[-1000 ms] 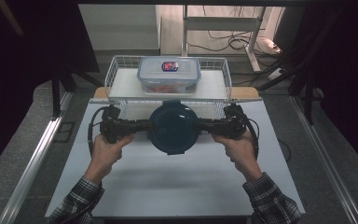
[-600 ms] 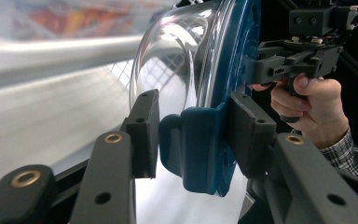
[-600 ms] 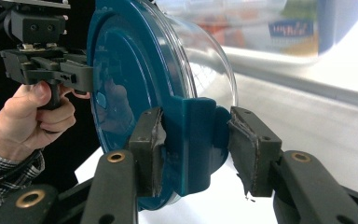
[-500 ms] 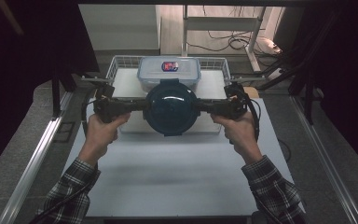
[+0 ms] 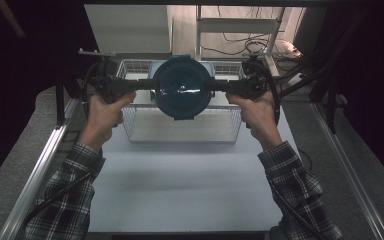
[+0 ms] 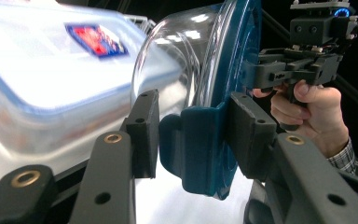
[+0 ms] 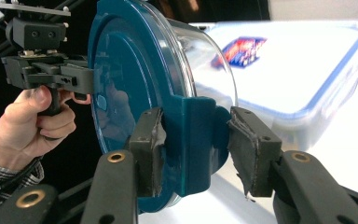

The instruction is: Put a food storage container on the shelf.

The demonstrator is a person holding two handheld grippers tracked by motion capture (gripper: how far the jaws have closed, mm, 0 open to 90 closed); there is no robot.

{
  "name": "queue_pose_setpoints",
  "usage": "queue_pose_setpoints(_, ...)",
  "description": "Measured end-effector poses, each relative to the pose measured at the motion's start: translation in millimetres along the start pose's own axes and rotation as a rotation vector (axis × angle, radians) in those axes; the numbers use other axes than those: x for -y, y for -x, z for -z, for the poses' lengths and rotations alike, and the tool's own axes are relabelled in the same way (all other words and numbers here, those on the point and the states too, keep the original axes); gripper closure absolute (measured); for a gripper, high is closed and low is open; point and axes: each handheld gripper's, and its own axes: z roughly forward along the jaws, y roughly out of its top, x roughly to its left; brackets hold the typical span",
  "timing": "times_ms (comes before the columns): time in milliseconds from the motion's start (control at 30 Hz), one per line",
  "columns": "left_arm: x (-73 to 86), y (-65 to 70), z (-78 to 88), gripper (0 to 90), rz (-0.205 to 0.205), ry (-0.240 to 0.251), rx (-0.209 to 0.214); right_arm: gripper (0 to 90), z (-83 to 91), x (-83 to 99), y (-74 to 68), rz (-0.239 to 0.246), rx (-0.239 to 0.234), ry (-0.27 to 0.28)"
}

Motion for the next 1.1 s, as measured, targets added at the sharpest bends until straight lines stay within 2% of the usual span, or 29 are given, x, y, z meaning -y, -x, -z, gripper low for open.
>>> queue_pose_setpoints(200,-23.9,-3.8,-1.0,56.9,-0.001,0.017,-0.006,55.7,-0.8,-22.9,1.4,-0.002,0.009,0.02)
queue_pose_setpoints(533,-52.0,-25.4,-9.1,56.7,0.013,0.024,-0.002,55.6,-11.0,-47.4,14.6,-0.019,0.032,0.041)
queue_pose_setpoints(833,-61.6,-42.5,-12.2,56.4,0.026,0.037,-0.028,55.6,-25.4,-56.8,25.6,-0.052,0.039,0.049)
queue_pose_setpoints(967,-62.2,-48.6,-12.6,56.3,0.048,0.066,-0.027,55.6,-31.6,-61.1,28.6,-0.058,0.043,0.055)
queue_pose_setpoints(1100,-61.0,-53.7,-12.1,56.2,0.042,0.082,-0.027,55.5,-34.9,-65.1,29.1,-0.058,0.049,0.056)
